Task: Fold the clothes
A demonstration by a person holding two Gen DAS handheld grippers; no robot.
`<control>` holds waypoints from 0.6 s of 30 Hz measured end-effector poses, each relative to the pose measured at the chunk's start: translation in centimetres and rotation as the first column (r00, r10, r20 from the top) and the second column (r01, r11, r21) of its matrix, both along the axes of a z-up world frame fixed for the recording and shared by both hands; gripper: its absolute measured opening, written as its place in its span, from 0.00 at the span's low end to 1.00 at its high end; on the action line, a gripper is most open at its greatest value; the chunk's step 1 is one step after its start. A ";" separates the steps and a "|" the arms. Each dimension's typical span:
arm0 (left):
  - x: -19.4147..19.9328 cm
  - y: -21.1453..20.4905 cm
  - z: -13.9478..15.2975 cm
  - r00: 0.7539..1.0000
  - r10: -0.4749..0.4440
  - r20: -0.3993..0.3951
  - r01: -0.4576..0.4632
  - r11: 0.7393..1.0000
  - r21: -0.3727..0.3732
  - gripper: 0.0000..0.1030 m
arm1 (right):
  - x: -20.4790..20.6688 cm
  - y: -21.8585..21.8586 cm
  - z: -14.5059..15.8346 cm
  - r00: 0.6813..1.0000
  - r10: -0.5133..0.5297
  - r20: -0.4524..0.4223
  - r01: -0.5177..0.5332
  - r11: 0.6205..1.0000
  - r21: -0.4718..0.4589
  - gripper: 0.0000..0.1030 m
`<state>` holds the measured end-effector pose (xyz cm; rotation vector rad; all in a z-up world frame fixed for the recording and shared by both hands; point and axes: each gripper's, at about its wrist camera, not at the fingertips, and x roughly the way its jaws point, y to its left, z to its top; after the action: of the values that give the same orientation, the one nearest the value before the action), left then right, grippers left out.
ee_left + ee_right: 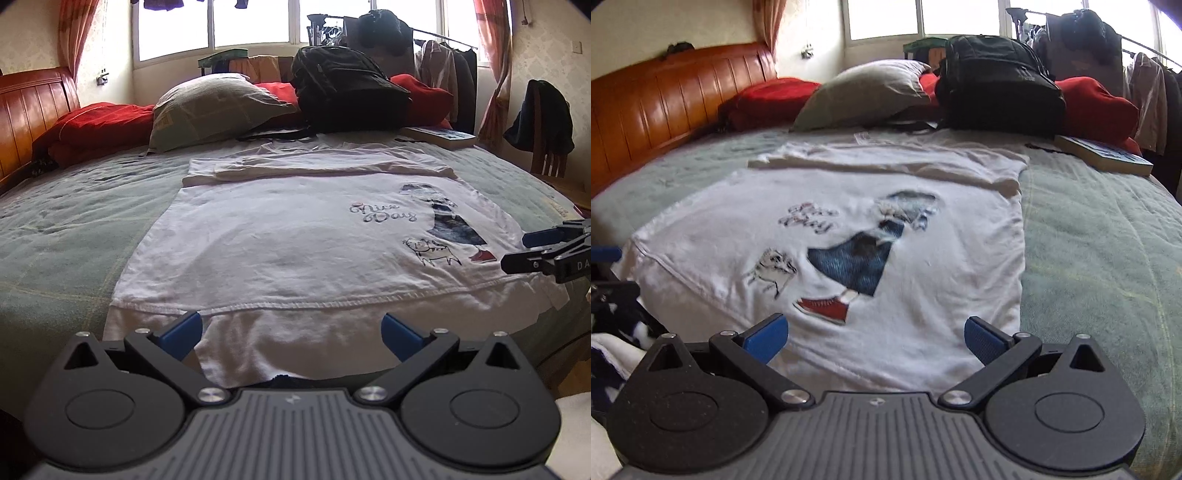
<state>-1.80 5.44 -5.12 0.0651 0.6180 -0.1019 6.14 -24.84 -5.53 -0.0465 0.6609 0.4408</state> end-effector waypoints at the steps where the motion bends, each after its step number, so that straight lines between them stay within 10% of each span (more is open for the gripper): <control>1: 0.0 -0.1 0.0 1.000 -0.003 0.002 0.003 1.000 0.001 0.99 | 0.1 -0.3 -0.3 1.000 -0.001 -0.007 0.001 1.000 -0.002 1.00; 18: -0.1 -0.2 -0.1 1.000 -0.004 0.007 0.004 1.000 -0.004 0.99 | -0.4 -0.6 -1.0 1.000 0.008 -0.003 -0.008 0.998 -0.057 1.00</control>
<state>-1.91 5.25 -5.24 0.0623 0.6103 -0.1064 5.77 -25.45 -6.55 -0.1028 0.6757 0.4301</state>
